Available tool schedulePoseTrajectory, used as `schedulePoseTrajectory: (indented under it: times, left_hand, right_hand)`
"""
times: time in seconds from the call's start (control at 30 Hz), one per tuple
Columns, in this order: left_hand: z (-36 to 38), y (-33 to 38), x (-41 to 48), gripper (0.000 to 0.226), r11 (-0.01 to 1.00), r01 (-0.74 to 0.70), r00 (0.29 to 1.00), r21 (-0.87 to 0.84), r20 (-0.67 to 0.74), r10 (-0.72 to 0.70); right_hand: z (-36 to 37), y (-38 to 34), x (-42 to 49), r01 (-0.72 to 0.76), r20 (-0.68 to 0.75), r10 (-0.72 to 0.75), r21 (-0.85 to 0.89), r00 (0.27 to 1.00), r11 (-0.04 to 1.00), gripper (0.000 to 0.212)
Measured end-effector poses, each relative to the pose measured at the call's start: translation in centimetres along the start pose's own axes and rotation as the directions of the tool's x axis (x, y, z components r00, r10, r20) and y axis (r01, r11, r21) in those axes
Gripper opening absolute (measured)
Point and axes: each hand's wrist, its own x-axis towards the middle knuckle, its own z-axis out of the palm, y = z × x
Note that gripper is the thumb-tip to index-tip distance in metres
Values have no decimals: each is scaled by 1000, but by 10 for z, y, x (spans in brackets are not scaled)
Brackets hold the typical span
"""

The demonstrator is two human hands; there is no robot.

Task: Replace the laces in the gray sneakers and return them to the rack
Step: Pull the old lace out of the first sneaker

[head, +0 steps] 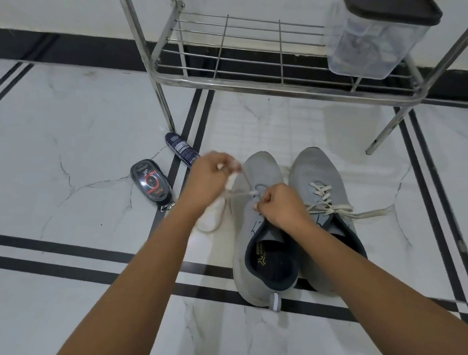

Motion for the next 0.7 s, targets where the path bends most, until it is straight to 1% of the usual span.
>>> schedulePoseTrajectory:
  times: [0.03, 0.07, 0.1, 0.13, 0.17, 0.2, 0.23, 0.27, 0.3, 0.33, 0.37, 0.4, 0.43, 0.47, 0.5, 0.53, 0.57, 0.6, 0.63, 0.67, 0.7]
  left_hand:
    - [-9, 11, 0, 23, 935, 33, 999, -353, -16, -41]
    - [-16, 22, 1, 26, 777, 92, 995, -623, 34, -90]
    - [-18, 25, 1, 30, 619, 172, 984, -766, 105, -143]
    - [-17, 23, 4, 32, 600, 238, 967, -764, 131, -216]
    - [-13, 19, 7, 31, 734, 280, 954, -619, 95, -284]
    - [-8, 11, 9, 28, 906, 280, 957, -316, 25, -288]
    - [-2, 0, 9, 24, 973, 232, 973, -1, -3, -232]
    - [4, -11, 7, 28, 965, 193, 979, 175, 35, -202]
    - [10, -18, 5, 35, 945, 167, 972, 280, 113, -205]
    - [17, -25, 5, 38, 912, 101, 964, 397, 186, -188]
    - [22, -25, 5, 34, 837, 1, 964, 548, 223, -147]
    - [24, -22, 3, 27, 757, -69, 966, 650, 232, -112]
    - [23, -18, 3, 21, 748, -107, 974, 655, 221, -54]
    - [19, -12, 3, 17, 824, -89, 982, 559, 187, -20]
    - [13, -5, 2, 17, 940, -25, 992, 340, 126, -19]
    - [4, 1, 1, 21, 999, 33, 998, 33, 54, -35]
    - [-4, 4, 0, 25, 976, 46, 999, -215, 10, -45]
    - [-9, 8, 0, 29, 905, 61, 998, -422, 0, -68]
    - [-11, 7, 1, 31, 800, 92, 995, -592, 23, -97]
    - [-10, 5, 0, 33, 656, 156, 985, -738, 64, -162]
    - [-6, 0, 0, 33, 551, 225, 964, -804, 100, -248]
  right_hand:
    - [0, 1, -1, 0, 1, 0, -3, 1000, 1000, 21]
    - [-1, 0, -1, 5, 0, -5, -7, 1000, 1000, 25]
    - [-2, -1, -1, 5, 2, -5, -5, 1000, 1000, 27]
    - [-2, -3, -1, 5, 8, -5, 0, 1000, 1000, 26]
    - [-2, -4, -2, 3, 13, -3, 11, 1000, 1000, 24]
    - [-2, -4, -1, -2, 14, 1, 23, 1000, 1000, 21]
    - [-2, -4, -1, -5, 10, 4, 31, 1000, 999, 18]
    - [-2, -4, -1, -5, 1, 5, 37, 1000, 999, 17]
    - [-1, -4, -1, -6, -6, 6, 39, 1000, 999, 17]
    - [-1, -4, -1, -6, -11, 7, 39, 1000, 999, 17]
    - [-1, -4, -1, -8, -12, 8, 39, 1000, 999, 18]
    - [0, -4, -1, -10, -9, 11, 39, 1000, 999, 19]
    - [0, -3, -1, -13, -8, 13, 44, 1000, 999, 20]
    - [-1, -2, 0, -18, -10, 18, 54, 1000, 998, 18]
    - [-1, 0, 1, -30, -17, 31, 72, 999, 997, 16]
    - [-2, 1, 2, -39, -27, 42, 90, 999, 995, 15]
    - [-1, 3, 2, -49, -34, 53, 110, 998, 993, 16]
    - [-1, 3, 3, -54, -38, 59, 120, 998, 991, 16]
    - [0, 3, 3, -55, -37, 60, 122, 998, 991, 16]
    - [0, 3, 3, -54, -32, 58, 120, 998, 991, 15]
    - [0, 2, 3, -52, -27, 56, 119, 998, 992, 13]
